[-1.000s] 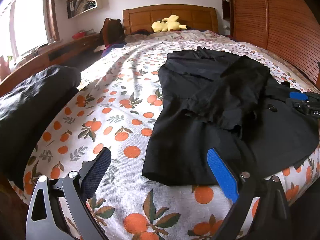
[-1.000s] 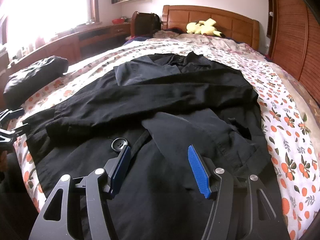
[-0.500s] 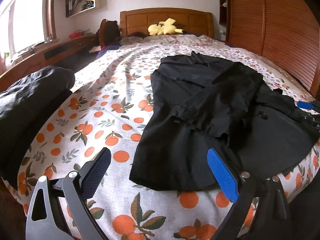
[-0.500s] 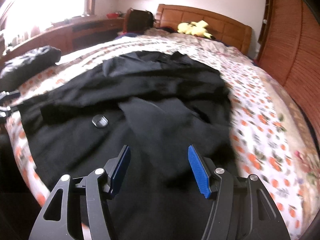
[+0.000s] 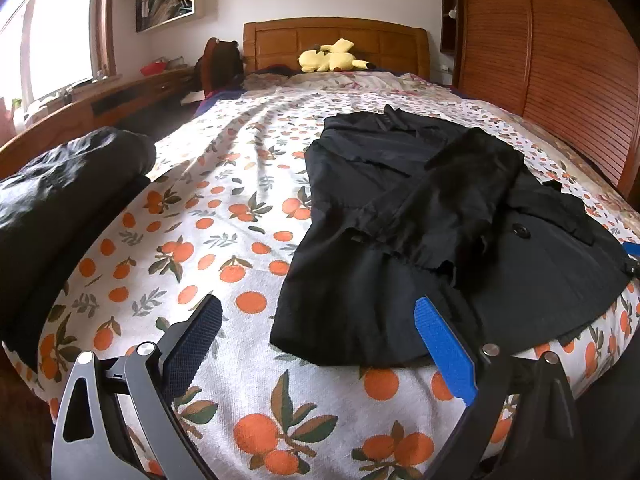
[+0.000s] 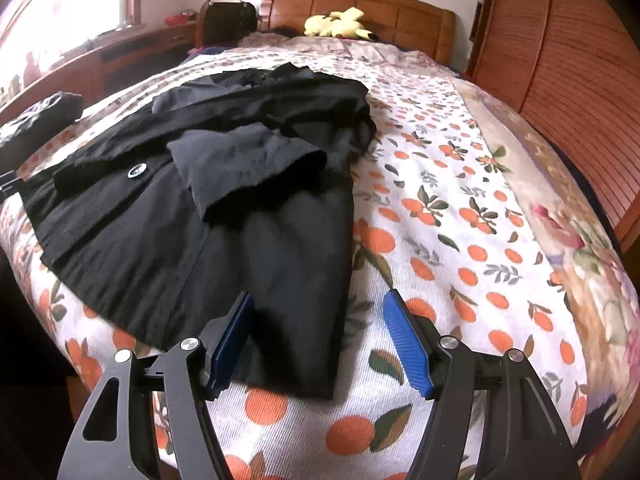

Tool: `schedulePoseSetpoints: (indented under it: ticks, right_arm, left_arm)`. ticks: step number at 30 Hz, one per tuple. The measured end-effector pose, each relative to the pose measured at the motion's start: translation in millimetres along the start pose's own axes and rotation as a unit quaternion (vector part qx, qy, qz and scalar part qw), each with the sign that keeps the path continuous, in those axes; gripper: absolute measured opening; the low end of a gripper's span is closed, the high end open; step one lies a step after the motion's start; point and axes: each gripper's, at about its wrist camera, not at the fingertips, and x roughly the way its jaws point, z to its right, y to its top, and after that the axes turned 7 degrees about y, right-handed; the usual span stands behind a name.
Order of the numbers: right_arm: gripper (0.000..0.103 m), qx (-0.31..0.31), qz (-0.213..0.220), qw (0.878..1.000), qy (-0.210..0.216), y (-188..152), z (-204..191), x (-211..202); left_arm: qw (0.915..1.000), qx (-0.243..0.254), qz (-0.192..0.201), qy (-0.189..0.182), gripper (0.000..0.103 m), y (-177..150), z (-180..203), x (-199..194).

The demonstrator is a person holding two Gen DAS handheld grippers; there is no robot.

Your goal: Fold large clothes

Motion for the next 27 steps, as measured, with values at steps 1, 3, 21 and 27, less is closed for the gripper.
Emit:
schedulePoseSetpoints:
  ticks: [1, 3, 21, 27]
  right_arm:
    - [0.063, 0.000, 0.000, 1.000, 0.001, 0.4, -0.4, -0.4]
    - [0.053, -0.001, 0.000, 1.000, 0.009, -0.4, -2.9, -2.9]
    - [0.039, -0.003, 0.000, 0.999, 0.038, -6.0, -16.9, -2.6]
    - [0.011, 0.006, 0.014, 0.998, 0.064, 0.9, -13.1, -8.7]
  left_arm:
    - [1.0000, 0.000, -0.001, -0.002, 0.098, -0.3, -1.6, 0.3]
    - [0.9999, -0.003, -0.007, -0.012, 0.088, -2.0, -6.0, 1.4]
    - [0.9981, -0.016, -0.047, -0.036, 0.034, -7.7, -15.1, 28.0]
    - [0.9973, -0.009, -0.045, -0.057, 0.005, 1.3, -9.8, 22.3]
